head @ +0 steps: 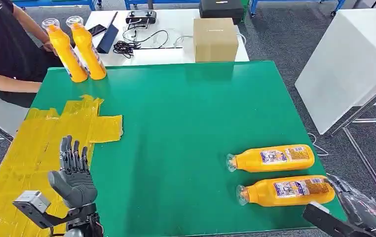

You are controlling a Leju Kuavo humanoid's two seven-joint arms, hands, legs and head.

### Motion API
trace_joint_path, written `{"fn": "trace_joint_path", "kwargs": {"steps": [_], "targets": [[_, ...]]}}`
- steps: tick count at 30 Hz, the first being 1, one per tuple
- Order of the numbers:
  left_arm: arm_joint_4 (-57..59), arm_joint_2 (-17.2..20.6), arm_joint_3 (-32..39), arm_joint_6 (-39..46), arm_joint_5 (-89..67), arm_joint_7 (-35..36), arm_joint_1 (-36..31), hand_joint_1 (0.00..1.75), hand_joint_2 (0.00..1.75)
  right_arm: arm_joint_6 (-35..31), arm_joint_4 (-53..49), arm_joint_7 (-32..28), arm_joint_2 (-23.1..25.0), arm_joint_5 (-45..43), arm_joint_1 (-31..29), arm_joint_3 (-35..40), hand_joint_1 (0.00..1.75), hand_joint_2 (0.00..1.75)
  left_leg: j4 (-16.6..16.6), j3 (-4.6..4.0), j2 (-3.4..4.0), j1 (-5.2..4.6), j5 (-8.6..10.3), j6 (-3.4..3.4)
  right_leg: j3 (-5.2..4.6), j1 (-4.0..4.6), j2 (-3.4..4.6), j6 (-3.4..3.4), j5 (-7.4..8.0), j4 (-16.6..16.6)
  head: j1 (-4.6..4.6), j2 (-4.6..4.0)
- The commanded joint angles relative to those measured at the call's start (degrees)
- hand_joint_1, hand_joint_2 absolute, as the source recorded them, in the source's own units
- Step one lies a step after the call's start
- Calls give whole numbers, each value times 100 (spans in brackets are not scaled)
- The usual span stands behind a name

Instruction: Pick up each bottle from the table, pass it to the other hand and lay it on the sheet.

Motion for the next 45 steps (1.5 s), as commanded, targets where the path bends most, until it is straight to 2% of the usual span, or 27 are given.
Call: {"fn": "trace_joint_path", "kwargs": {"steps": [1, 7, 10, 16, 18, 23, 30, 34, 39, 43, 44, 45], "targets": [[258, 114, -60, 31, 30, 46, -170, 0, 0, 9, 447, 82, -275, 79, -473, 569, 0, 175, -6, 9, 3, 5, 1, -6, 12, 5, 1, -1, 5, -13, 0, 0], [315, 114, -75, -6, 85, 34, -196, 0, 0, 328, 680, -8, -340, 220, -957, 904, 0, 175, -8, 21, 14, 15, -1, -12, 24, 14, 8, -2, 10, -24, 0, 0], [385, 127, -64, 10, 137, 73, -190, 0, 0, 414, 771, 32, -507, 253, -925, 1088, 0, 175, -7, 16, 8, 12, 0, -9, 19, 11, 6, -2, 8, -20, -2, 0], [418, 146, -78, 5, 165, 64, -211, 0, 0, 380, 1058, -23, -501, 356, -1244, 1370, 0, 175, -9, 19, 5, 17, 0, -11, 26, 16, 5, -2, 10, -27, 0, 0], [445, 156, -83, -39, 200, -32, -193, 0, 0, 307, 1048, -94, -533, 348, -1152, 1310, 0, 175, -7, 12, -1, 8, 1, -6, 18, 8, -1, -1, 6, -17, 2, 0], [361, 157, -130, 7, 179, 96, -265, 0, 0, 580, 1406, -122, -294, 509, -1873, 1767, 0, 175, -10, 17, 8, 18, 1, -11, 25, 17, 8, -2, 13, -28, 0, 0], [424, 187, -176, 25, 215, 92, -280, 0, 0, 591, 1877, -240, -146, 644, -2224, 2167, 0, 175, -13, 23, 3, 16, 3, -10, 29, 15, 2, -3, 10, -29, 0, 0], [483, 200, -168, -23, 253, -5, -233, 0, 0, 463, 1879, -311, -226, 589, -2070, 2092, 0, 175, -14, 26, 5, 16, 0, -11, 34, 15, 2, -3, 8, -31, 0, 0], [438, 209, -205, 28, 251, 98, -307, 0, 0, 722, 2244, -340, 41, 724, -2612, 2458, 0, 175, -13, 22, 14, 17, 1, -12, 28, 16, 15, -3, 13, -29, 0, 0], [503, 241, -269, 18, 308, 107, -372, 0, 0, 926, 2545, -417, 69, 753, -2782, 2880, 0, 175, -14, 22, 14, 21, 5, -12, 32, 21, 6, -3, 16, -35, 0, 0], [561, 246, -286, 39, 329, 127, -387, 0, 0, 973, 2629, -432, 46, 655, -2771, 2985, 14, 175, -11, 17, 8, 14, 5, -8, 23, 14, 2, -2, 10, -24, 0, 0], [559, 262, -315, 25, 344, 109, -424, 0, 0, 1002, 2638, -458, 36, 658, -2804, 3087, 159, 175, -16, 23, 4, 18, 7, -11, 33, 17, -2, -2, 13, -34, 0, 0]]}}
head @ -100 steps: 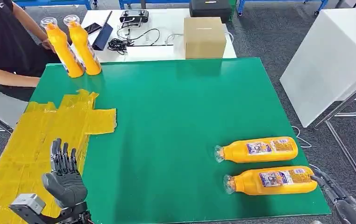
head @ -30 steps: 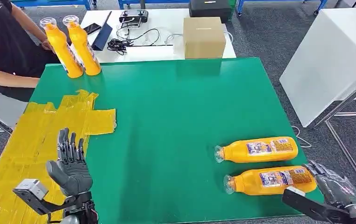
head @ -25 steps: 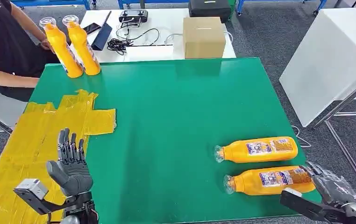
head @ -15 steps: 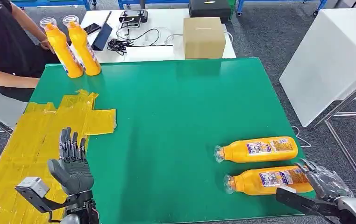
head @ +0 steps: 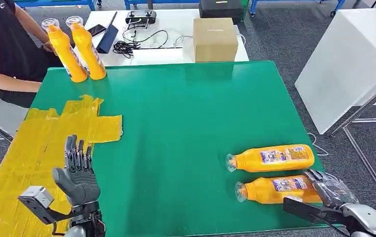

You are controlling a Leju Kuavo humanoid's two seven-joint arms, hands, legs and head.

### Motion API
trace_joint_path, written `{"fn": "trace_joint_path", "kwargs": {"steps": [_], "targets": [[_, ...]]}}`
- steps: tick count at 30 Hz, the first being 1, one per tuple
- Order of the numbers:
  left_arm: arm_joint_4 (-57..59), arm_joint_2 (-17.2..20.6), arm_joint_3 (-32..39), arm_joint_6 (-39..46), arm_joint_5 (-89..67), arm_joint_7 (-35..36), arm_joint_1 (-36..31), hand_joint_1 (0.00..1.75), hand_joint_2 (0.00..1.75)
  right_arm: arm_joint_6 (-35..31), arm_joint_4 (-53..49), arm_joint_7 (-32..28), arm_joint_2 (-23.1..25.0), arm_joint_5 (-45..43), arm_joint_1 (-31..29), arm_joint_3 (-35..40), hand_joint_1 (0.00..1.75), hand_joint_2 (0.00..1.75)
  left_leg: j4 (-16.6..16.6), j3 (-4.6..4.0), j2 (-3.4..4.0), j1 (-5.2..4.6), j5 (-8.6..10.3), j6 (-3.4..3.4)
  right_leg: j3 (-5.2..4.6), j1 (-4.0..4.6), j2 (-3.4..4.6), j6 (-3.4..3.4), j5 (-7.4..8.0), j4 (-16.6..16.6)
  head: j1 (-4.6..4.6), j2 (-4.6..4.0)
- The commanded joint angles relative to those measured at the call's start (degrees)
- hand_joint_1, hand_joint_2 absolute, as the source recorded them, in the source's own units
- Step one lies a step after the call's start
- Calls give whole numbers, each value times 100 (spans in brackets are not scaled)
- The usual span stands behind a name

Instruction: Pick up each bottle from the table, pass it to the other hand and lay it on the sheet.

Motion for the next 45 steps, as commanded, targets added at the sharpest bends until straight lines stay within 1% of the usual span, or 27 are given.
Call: {"fn": "trace_joint_path", "kwargs": {"steps": [1, 2, 4, 9, 16, 20, 21, 23, 24, 27, 28, 29, 31, 32, 33, 34, 35, 36, 37, 38, 39, 40, 41, 45], "targets": [[408, 190, -206, 38, 112, 62, -293, 0, 0, 309, 935, -137, 302, -170, -517, 1097, 175, 175, -16, 21, -2, 20, 5, -13, 33, 19, -5, -3, 13, -37, 2, 0], [401, 208, -234, 17, 126, 40, -320, 0, 0, 318, 910, -134, 281, -172, -508, 1160, 175, 175, -10, 15, -3, 12, 3, -7, 22, 12, -4, -3, 7, -21, 0, 0], [413, 235, -287, 47, 141, 41, -361, 0, 0, 329, 868, -142, 205, -258, -499, 1325, 175, 175, -14, 21, -7, 15, 3, -11, 33, 15, -8, -3, 8, -30, 0, 0], [409, 240, -292, 54, 145, 41, -357, 0, 0, 320, 837, -136, 170, -290, -485, 1327, 175, 175, -11, 32, -1, 17, 4, -10, 41, 20, -7, -2, 9, -28, 2, 0], [417, 270, -323, 95, 180, 34, -365, 0, 0, 272, 758, -43, 76, -488, -447, 1324, 175, 175, -12, 52, -6, 15, 0, -7, 7, 18, -11, -6, 8, -24, 2, 0], [409, 286, -330, 146, 227, 12, -361, 0, 0, 35, 651, 47, 85, -776, -325, 1207, 175, 175, -11, 60, -10, 13, -6, -5, 14, 16, -15, -5, 1, -23, 2, 0], [446, 279, -297, 133, 230, -20, -311, 0, 0, -172, 625, 31, 102, -955, -224, 1084, 175, 175, -11, 59, -13, 15, -6, -6, 15, 17, -17, -6, 1, -26, 2, 0], [406, 286, -238, 101, 240, -93, -258, 0, 0, -437, 483, -155, 271, -1143, -209, 919, 175, 175, -14, 59, -13, 18, -6, -8, 18, 21, -18, -6, 3, -33, 2, 0], [379, 259, -194, 103, 235, -107, -224, 0, 0, -581, 427, -262, 384, -1164, -227, 832, 175, 175, -12, 60, -3, 11, -9, -4, 25, 15, -6, -5, 0, -22, 2, 0], [270, 220, -84, 89, 185, -125, -122, 0, 0, -984, 311, -573, 1018, -1177, -407, 520, 175, 175, -12, 58, 16, 13, -9, -6, 60, 16, 11, -5, 4, -22, 2, 0], [275, 205, -3, 115, 160, -110, -40, 0, 0, -1161, 271, -696, 1260, -1189, -377, 363, 175, 175, -16, 60, 23, 17, -8, -9, 63, 20, 17, -7, 8, -28, 4, 0], [174, 227, 133, 93, 168, -170, 70, 0, 0, -1219, 295, -926, 1762, -1229, -598, 279, 175, 175, -13, 56, 23, 14, -8, -6, 58, 17, 19, -6, 7, -21, 0, 0], [98, 257, 524, -110, 212, -234, 309, 0, 0, -1345, 405, -1185, 2402, -1256, -932, 313, 175, 175, -19, 58, 41, 19, -6, -13, 54, 23, 37, -10, 15, -27, 4, 0], [98, 249, 741, -261, 260, -264, 388, 0, 0, -1472, 573, -1252, 2709, -1166, -1222, 422, 175, 175, -18, 54, 41, 15, -8, -9, 50, 19, 38, -9, 12, -21, 2, 0], [110, 196, 1002, -485, 228, -264, 437, 0, 0, -1717, 714, -1417, 3048, -1264, -1513, 494, 175, 175, -29, 64, 77, 24, -9, -17, 51, 29, 73, -15, 22, -32, 2, 0], [109, 135, 1146, -636, 190, -255, 461, 0, 0, -1951, 738, -1496, 3218, -1271, -1643, 513, 175, 175, -28, 61, 81, 26, -9, -20, 46, 31, 78, -17, 23, -30, 0, 0], [90, 33, 1296, -760, 90, -256, 486, 0, 0, -2261, 594, -1742, 3424, -1465, -1698, 427, 175, 175, -19, 54, 67, 23, -11, -12, 45, 34, 65, -12, 16, -19, 2, 0], [75, 11, 1315, -771, 68, -257, 505, 0, 0, -2290, 491, -1742, 3428, -1476, -1713, 422, 175, 175, -21, 52, 75, 22, -8, -15, 37, 34, 75, -13, 17, -15, 0, 0], [39, -60, 1378, -815, 8, -257, 532, 0, 0, -2482, 263, -1803, 3440, -1515, -1646, 335, 175, 175, -17, 47, 79, 32, -9, -19, 29, 41, 82, -15, 19, -15, -2, 0], [15, -103, 1407, -846, -36, -258, 559, 0, 0, -2522, 72, -1812, 3354, -1530, -1612, 271, 175, 175, -12, 43, 70, 31, -9, -20, 26, 39, 72, -13, 13, -8, 0, 0], [-2, -129, 1423, -854, -63, -260, 574, 0, 0, -2499, -98, -1808, 3267, -1608, -1549, 205, 175, 175, -6, 35, 46, 32, -6, -17, 23, 36, 47, -10, 5, -2, 0, 0], [-10, -154, 1448, -873, -100, -263, 590, 0, 0, -2509, -217, -1827, 3231, -1643, -1513, 123, 175, 175, -4, 34, 49, 42, -7, -26, 26, 45, 48, -12, 7, -7, 0, 0], [-11, -163, 1453, -880, -108, -264, 596, 0, 0, -2481, -260, -1834, 3203, -1676, -1499, 85, 175, 175, 0, 25, 16, 38, -5, -12, 22, 35, 21, -5, -3, 3, 0, 0], [11, -178, 1449, -978, -195, -244, 588, 0, 0, -2397, -201, -1918, 3278, -1726, -1559, 28, 175, 175, -2, 12, 2, 36, -4, -12, 25, 33, 8, -3, -1, -2, 2, 0]]}}
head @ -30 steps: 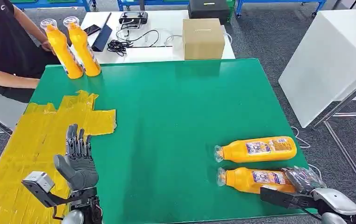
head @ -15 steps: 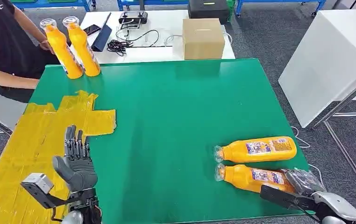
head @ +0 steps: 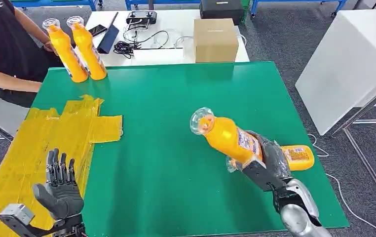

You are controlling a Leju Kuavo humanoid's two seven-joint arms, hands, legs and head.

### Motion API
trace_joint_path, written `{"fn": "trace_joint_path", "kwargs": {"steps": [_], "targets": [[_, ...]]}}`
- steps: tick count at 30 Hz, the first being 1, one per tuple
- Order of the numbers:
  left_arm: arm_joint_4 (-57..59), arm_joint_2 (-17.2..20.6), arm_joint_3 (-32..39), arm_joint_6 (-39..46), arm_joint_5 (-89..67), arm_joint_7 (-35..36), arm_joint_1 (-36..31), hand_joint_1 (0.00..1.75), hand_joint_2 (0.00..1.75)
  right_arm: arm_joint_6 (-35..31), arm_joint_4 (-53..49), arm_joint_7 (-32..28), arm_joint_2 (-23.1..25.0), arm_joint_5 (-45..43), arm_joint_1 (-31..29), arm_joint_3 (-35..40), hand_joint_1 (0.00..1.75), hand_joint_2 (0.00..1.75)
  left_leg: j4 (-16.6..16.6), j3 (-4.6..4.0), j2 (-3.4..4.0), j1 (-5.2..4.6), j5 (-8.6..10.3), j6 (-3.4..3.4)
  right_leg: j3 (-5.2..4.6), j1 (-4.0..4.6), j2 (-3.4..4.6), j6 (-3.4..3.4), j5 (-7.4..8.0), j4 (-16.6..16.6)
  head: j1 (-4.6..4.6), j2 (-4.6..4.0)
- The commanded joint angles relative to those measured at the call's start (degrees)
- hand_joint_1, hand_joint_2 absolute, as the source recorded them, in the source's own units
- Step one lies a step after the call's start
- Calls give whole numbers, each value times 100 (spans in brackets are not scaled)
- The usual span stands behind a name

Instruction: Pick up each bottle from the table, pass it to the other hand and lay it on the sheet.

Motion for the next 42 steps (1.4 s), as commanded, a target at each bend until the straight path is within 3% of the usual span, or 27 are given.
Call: {"fn": "trace_joint_path", "kwargs": {"steps": [1, 16, 17, 23, 30, 37, 42], "targets": [[46, -160, 382, -143, -123, 36, 34, 0, 0, 73, -235, -103, 419, -135, -246, -335, 175, 175, 2, 1, 23, 3, -7, -3, 1, 3, 19, 3, 3, -6, 2, 0], [94, -124, 249, -526, 19, 192, -11, 0, 0, 202, 292, -119, 578, -34, -637, 50, 175, 175, -1, -6, 15, -10, -2, -4, -7, -5, 12, 1, 5, -9, 0, 0], [94, -124, 249, -526, 19, 192, -11, 0, 175, 202, 292, -119, 578, -34, -637, 50, 175, 175, -2, -1, 20, -9, -4, -5, -3, -4, 16, 1, 5, -11, 0, 0], [212, 15, 22, -1256, 500, 488, -76, 0, 175, 278, 839, -107, 859, -18, -1164, 562, 175, 175, -5, -3, 33, -8, -1, -7, -7, -3, 28, 1, 11, -13, 0, 0], [328, 8, -23, -1325, 508, 504, -197, 0, 175, 326, 1261, 38, 1220, 65, -1566, 1135, 175, 175, -8, -2, 32, -7, 2, -9, -9, -3, 25, -3, 10, -13, 0, 0], [456, 23, -995, -1016, 341, 562, -441, 0, 175, 331, 791, -15, 650, -216, -965, 865, 175, 175, 0, -6, -28, 0, 2, -2, 12, 2, -34, 6, -1, -23, 2, 0], [591, 204, -1339, -901, 551, 528, -653, 0, 175, 458, 1250, -26, 881, -237, -1265, 815, 175, 175, -1, -19, -1, -15, 4, -1, -12, -13, -4, 5, 5, -12, 0, 0]]}}
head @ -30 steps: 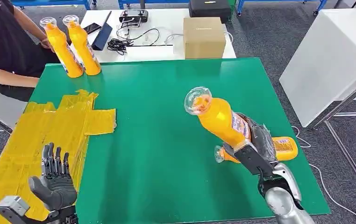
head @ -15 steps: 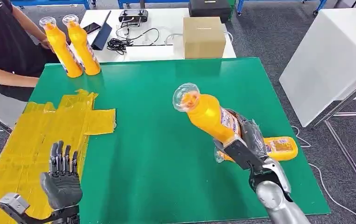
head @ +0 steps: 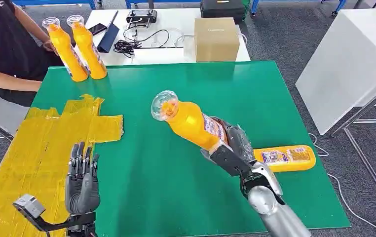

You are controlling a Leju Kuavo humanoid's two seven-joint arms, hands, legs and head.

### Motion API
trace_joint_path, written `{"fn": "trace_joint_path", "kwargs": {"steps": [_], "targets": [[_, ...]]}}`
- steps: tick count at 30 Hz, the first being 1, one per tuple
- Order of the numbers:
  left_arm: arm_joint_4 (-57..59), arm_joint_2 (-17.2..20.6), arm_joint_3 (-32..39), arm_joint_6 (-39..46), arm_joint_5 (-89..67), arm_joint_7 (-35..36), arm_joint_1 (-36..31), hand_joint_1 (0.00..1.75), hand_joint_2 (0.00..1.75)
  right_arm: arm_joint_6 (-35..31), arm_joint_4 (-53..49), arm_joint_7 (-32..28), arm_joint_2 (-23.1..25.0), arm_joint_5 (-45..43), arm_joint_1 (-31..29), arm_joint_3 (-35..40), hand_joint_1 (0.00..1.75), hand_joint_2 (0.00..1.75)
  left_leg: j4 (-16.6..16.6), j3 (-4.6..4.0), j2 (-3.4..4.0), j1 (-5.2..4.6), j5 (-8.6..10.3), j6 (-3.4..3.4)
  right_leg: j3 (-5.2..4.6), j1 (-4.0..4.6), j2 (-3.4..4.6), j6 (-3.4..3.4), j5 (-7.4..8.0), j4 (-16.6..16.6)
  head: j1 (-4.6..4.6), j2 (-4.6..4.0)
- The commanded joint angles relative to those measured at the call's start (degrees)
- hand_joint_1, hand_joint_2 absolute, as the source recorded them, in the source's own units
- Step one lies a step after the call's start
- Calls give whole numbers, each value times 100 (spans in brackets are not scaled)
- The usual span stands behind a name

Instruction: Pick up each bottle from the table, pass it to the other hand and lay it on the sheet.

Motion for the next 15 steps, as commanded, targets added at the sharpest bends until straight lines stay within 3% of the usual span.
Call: {"fn": "trace_joint_path", "kwargs": {"steps": [1, 15], "targets": [[537, 324, -836, 164, 190, -6, -485, 0, 175, 196, 652, 8, 44, -62, -357, -42, 175, 175, -4, 9, 10, 0, 3, -6, 10, 1, 6, 1, 7, -8, 0, 0], [737, 344, -994, 126, 245, 46, -728, 0, 175, 471, 1799, 202, 602, -99, -1285, 503, 175, 175, -6, 17, 26, 0, 2, -6, 10, 7, 19, 1, 8, -7, -2, 0]]}}
